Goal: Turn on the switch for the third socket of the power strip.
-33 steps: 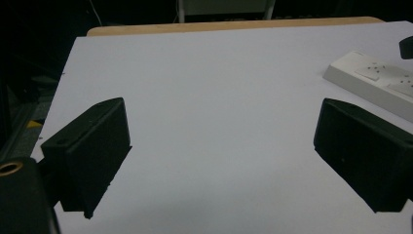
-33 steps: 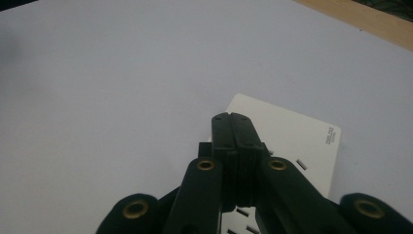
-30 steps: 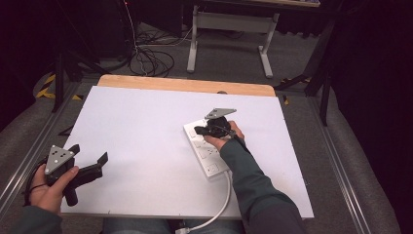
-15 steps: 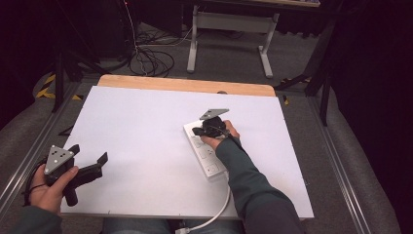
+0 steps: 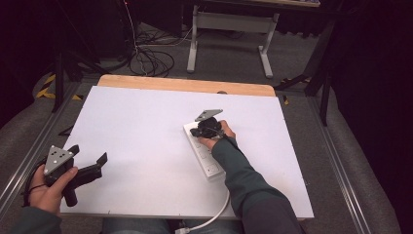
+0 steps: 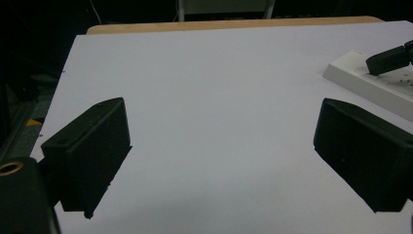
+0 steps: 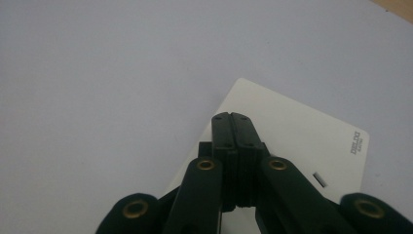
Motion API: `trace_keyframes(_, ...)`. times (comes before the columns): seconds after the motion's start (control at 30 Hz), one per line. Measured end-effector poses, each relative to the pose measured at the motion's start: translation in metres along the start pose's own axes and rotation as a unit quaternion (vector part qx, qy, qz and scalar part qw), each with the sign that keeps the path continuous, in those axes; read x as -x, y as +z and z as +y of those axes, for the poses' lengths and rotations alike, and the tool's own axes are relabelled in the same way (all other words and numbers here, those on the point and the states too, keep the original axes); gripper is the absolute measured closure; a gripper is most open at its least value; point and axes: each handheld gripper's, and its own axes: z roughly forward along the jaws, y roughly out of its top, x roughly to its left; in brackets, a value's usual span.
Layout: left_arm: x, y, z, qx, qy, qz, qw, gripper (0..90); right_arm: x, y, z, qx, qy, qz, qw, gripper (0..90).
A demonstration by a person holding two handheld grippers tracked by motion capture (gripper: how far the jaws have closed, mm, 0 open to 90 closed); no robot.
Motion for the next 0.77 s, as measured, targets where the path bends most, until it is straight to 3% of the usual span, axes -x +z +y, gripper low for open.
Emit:
trace_keyframes(0.33, 0.0002, 0.0002, -0.0001, 0.000, 0.000, 0.000, 1.0000, 7.1, -0.0033, -0.0005, 0.0001, -0.004, 0.009, -0.008, 0.9999, 90.0)
trace_keyframes(0.47, 0.0007, 0.0006, 0.0002, -0.001, 0.001, -0.001, 1.0000, 7.1, -0.0033, -0.0010, -0.0019, -0.007, 0.022, 0.006, 0.9997, 90.0)
trace_keyframes(0.77, 0.0013, 0.0018, 0.0012, -0.002, 0.003, -0.005, 1.0000, 7.1, -0.0053, -0.0012, -0.0037, 0.000, 0.016, 0.000, 0.9999, 90.0)
